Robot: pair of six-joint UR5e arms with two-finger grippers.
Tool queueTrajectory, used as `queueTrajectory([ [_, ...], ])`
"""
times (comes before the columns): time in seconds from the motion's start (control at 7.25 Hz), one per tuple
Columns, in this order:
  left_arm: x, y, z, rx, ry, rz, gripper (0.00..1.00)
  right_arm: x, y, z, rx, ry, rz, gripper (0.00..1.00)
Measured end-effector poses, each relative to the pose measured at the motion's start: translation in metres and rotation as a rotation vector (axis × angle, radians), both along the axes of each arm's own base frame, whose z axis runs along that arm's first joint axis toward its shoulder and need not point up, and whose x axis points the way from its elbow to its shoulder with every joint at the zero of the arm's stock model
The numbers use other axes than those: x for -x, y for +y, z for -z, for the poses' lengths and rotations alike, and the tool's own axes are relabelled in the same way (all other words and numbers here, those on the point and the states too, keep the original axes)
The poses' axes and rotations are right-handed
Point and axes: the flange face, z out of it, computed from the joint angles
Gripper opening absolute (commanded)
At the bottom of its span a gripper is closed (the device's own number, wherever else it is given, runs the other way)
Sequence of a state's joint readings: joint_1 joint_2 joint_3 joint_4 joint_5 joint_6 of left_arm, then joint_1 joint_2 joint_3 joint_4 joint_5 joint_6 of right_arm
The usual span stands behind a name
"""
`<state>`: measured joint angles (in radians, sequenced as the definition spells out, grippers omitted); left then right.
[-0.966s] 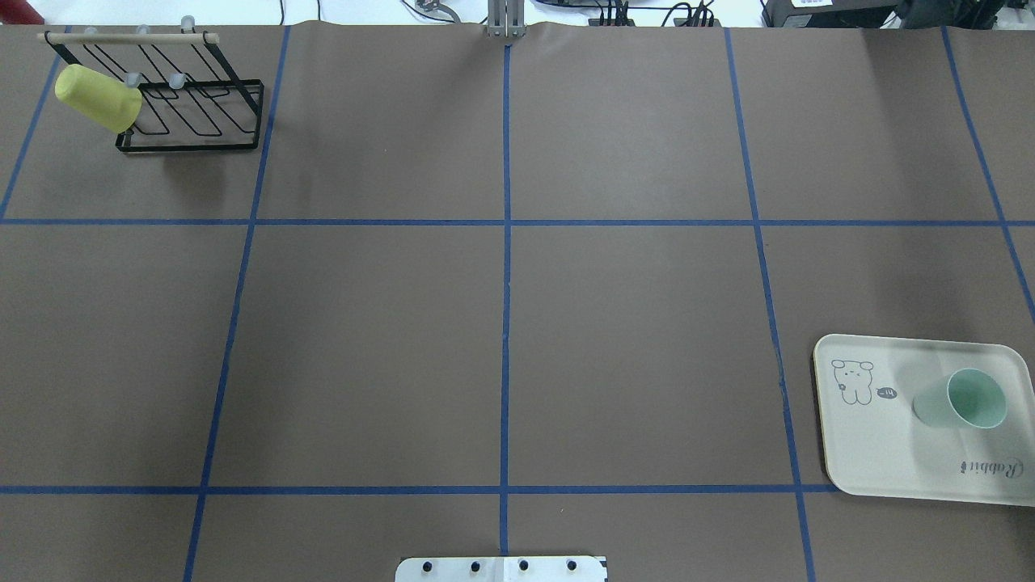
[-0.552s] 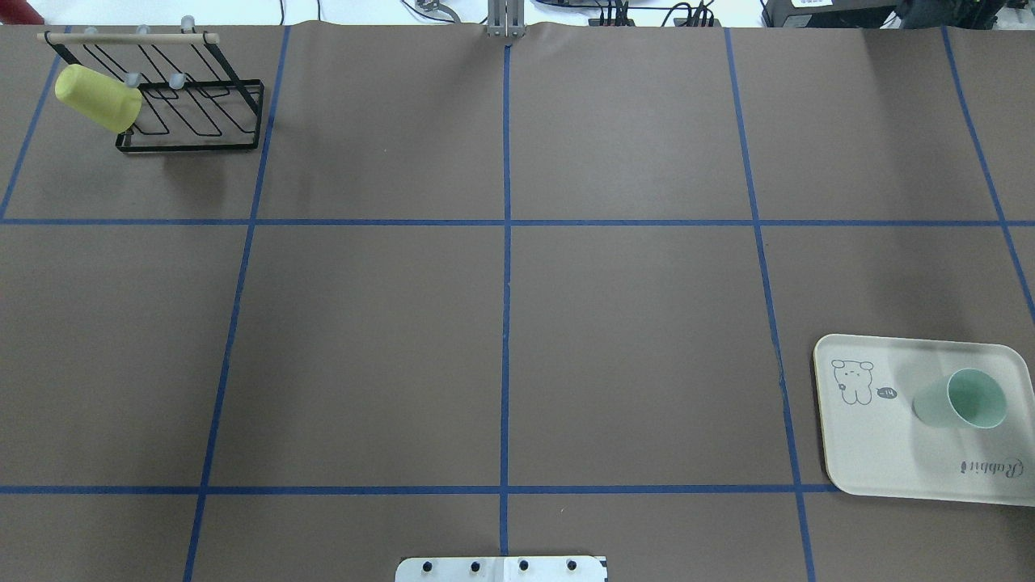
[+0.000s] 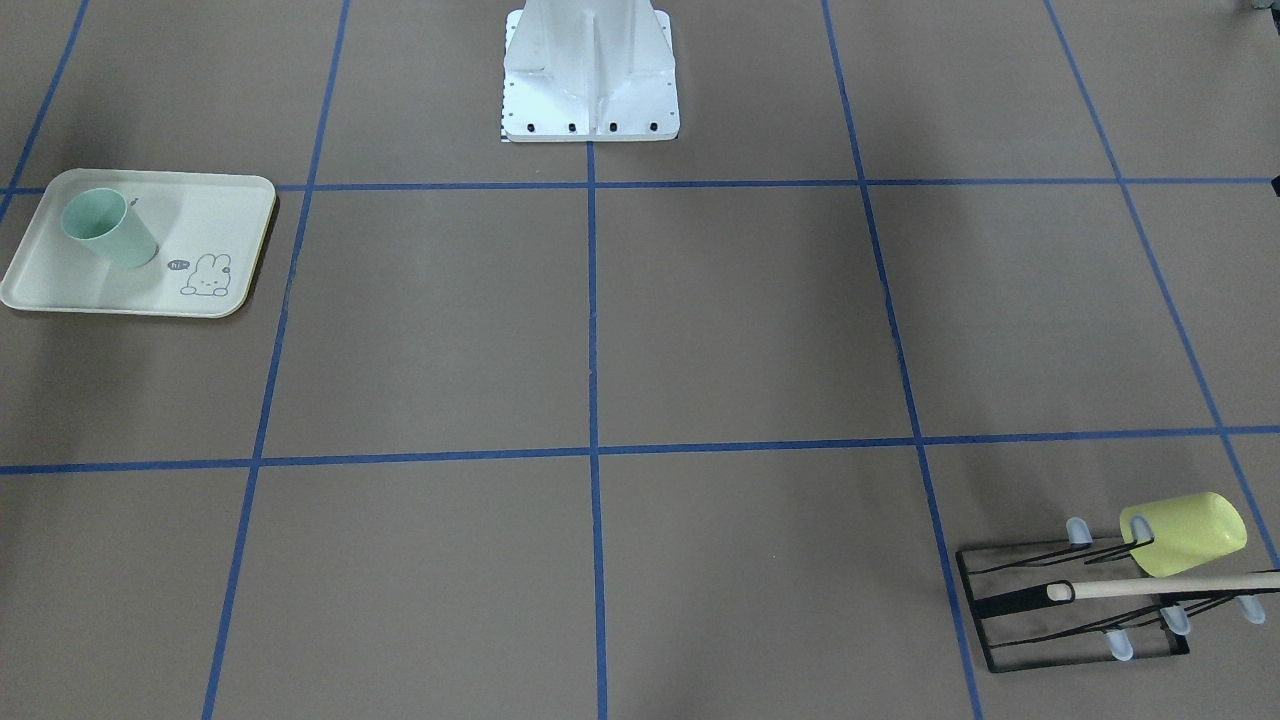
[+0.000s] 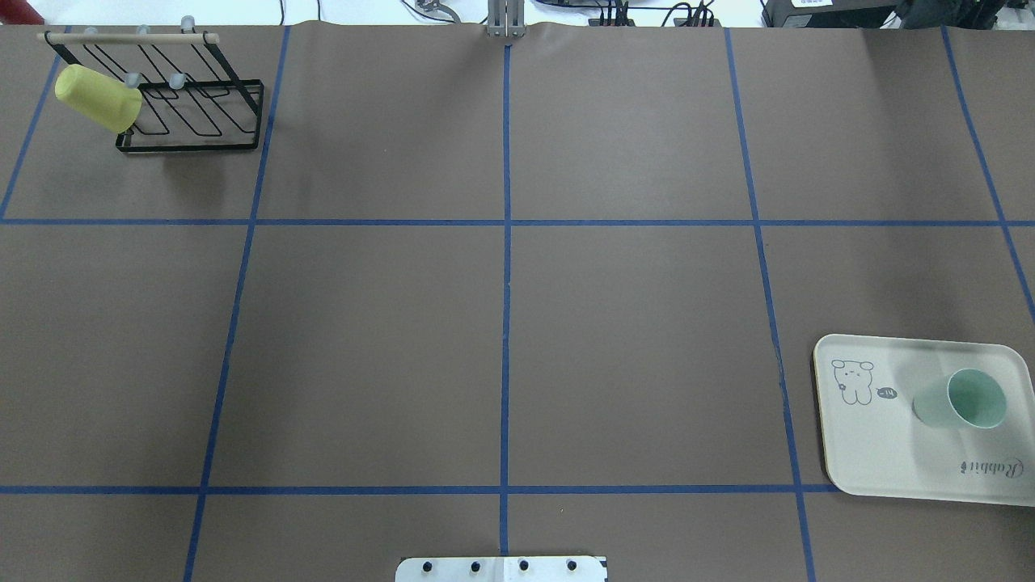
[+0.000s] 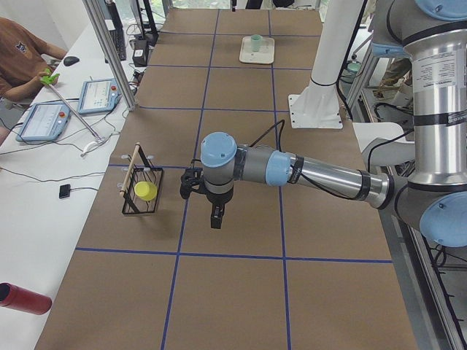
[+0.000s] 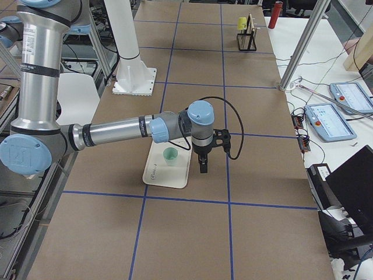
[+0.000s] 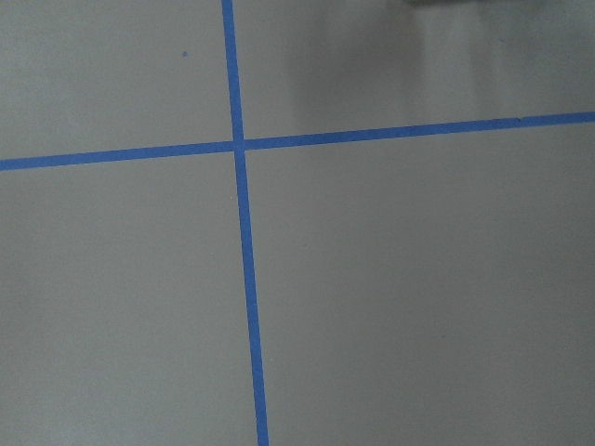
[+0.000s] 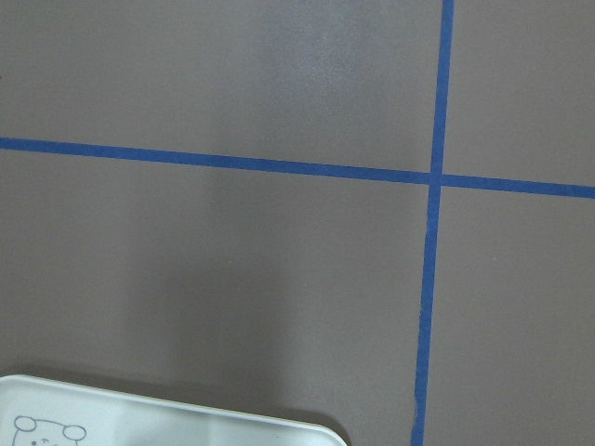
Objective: Left arm grabs green cup and hands to right arm on tray
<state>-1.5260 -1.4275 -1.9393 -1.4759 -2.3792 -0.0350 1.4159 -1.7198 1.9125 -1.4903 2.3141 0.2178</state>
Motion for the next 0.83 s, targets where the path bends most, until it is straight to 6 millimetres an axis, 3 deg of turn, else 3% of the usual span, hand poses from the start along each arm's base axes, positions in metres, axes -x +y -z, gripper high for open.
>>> queueTrajectory([
  [0.83, 0.0001, -0.0002, 0.0053, -0.011, 0.0, 0.0, 1.0, 0.0, 0.0012, 0.0081, -0.014, -0.004, 0.001, 1.0],
])
